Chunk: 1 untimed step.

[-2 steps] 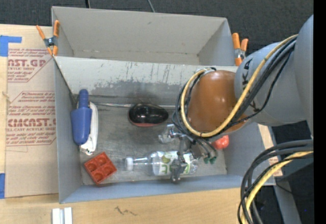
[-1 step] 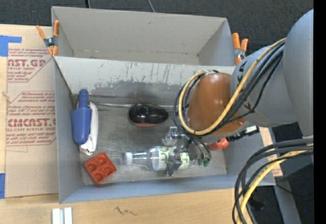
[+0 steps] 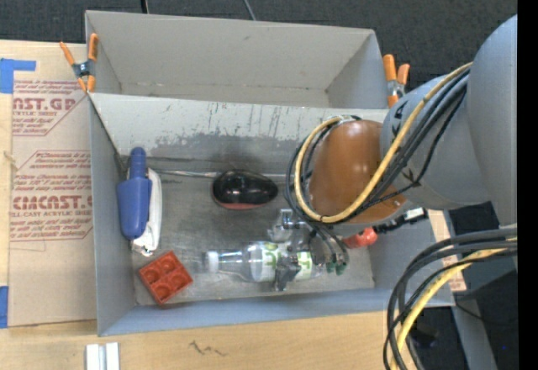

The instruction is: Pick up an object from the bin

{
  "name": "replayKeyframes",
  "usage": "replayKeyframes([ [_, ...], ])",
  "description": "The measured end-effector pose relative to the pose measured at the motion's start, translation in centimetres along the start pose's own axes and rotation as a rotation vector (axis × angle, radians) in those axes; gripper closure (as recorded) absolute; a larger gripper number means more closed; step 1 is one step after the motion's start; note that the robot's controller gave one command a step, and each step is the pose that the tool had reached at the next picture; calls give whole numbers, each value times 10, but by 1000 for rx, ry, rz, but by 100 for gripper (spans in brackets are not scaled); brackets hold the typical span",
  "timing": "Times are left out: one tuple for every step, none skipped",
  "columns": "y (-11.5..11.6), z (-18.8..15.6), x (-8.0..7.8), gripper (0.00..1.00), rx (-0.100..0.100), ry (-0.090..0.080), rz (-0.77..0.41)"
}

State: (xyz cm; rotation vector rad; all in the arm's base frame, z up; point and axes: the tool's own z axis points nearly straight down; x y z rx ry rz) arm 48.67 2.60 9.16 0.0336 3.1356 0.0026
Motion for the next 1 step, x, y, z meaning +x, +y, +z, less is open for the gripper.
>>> replayKeyframes([
  [2, -123, 2, 100, 1, 5, -21],
])
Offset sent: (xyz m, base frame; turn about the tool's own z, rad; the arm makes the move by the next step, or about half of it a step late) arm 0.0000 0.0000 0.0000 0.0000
